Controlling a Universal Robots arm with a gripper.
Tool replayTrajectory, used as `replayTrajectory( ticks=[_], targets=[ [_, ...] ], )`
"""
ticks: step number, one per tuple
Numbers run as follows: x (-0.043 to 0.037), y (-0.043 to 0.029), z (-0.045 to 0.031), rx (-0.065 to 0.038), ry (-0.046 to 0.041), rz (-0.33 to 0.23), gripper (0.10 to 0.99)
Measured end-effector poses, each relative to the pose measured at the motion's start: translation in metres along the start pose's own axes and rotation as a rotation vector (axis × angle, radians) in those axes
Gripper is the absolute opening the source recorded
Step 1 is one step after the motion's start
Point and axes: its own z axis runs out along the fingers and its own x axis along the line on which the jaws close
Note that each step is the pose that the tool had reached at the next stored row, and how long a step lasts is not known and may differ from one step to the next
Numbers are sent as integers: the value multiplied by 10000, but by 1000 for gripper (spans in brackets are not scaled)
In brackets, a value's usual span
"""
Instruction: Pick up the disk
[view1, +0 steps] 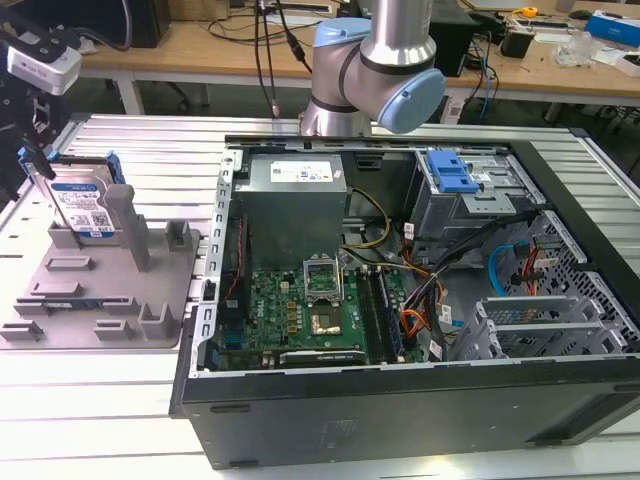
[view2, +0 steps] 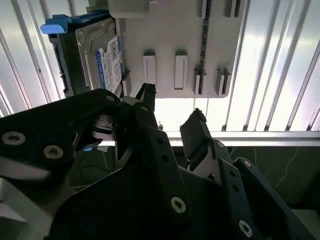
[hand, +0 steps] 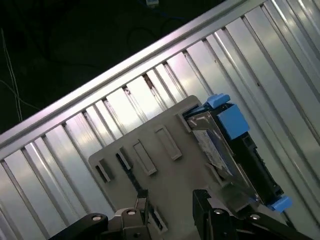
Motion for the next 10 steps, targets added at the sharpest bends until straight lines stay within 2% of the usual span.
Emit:
replayTrajectory(
  ticks=[3, 9, 10],
  targets=[
    [0, -1, 5, 1, 49, -1287, 482],
    [0, -1, 11, 2, 97, -2555, 482],
    [0, -1, 14, 2, 113, -2957, 482]
  ],
)
